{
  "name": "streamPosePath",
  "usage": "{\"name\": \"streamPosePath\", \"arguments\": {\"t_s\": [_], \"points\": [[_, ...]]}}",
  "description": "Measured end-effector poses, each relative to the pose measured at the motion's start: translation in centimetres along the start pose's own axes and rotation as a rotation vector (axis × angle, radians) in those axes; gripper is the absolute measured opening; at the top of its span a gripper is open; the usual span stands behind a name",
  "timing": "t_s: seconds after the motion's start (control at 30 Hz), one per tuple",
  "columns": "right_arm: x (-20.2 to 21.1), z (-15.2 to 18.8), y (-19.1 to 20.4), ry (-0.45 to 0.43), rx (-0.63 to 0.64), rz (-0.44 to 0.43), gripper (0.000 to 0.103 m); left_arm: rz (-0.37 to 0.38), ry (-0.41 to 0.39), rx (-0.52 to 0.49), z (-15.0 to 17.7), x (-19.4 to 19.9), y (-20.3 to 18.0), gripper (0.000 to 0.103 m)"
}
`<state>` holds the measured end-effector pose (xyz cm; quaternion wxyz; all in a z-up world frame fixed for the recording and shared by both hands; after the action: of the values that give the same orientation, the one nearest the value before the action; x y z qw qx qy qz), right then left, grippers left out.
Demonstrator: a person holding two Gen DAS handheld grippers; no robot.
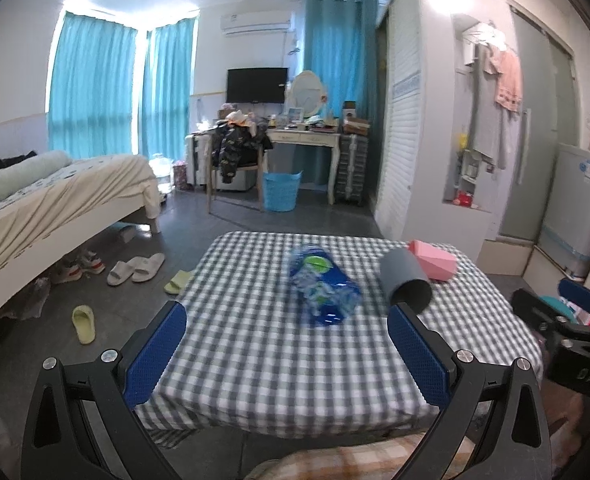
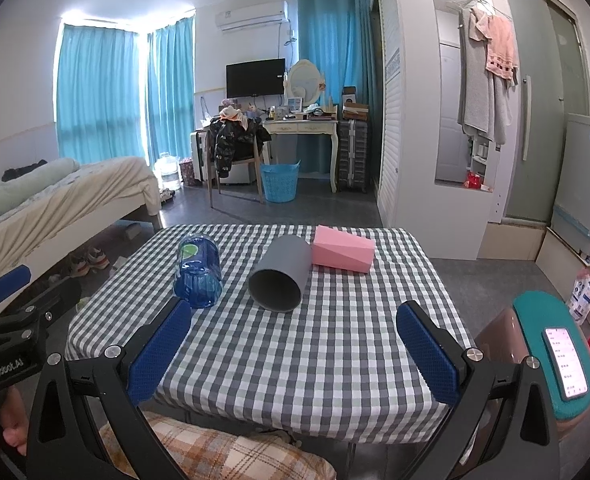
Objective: Flip cup upside down
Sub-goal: 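Move the right tool to the blue bottle lying on its side and grasp it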
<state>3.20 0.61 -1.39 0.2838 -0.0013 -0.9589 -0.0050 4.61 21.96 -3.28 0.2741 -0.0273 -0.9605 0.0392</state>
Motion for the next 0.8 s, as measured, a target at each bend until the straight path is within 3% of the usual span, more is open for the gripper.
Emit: {"name": "streamPosePath", "arguments": {"t_s": [0.2,0.47,0.73,0.8], "points": [[-2.4,-2.8,3.5,0.026,0.065,-0.046,0.103,-0.064,0.036,0.045,-0.6,-3.1,3.9,0.103],[-10.8,-5.5,10.4,0.133,0.179,-0.151,0.103,-0.132,0.111,0.114,-1.5,-8.6,9.8,0.103],[-19.6,-5.0,14.3,0.264,0.237,-0.173,0.102,-0.128,0.161,0.114,-1.2,-13.0,12.3,0.103],[-21.3,-4.5,14.4,0.297,0.231,-0.166,0.097,-0.12,0.174,0.109,-1.2,-14.1,12.6,0.103]]}}
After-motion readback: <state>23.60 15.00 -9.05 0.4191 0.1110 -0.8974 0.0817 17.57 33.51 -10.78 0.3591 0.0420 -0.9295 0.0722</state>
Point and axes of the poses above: each gripper's, at about its wrist camera, not at the fingertips, and x roughly against the way its jaws point, y to its left, z to its underside, the point moved 2 cm from there along -x, roughly the way its jaws point, and after that the axes turned 7 degrees about y, right-handed, at the moved point
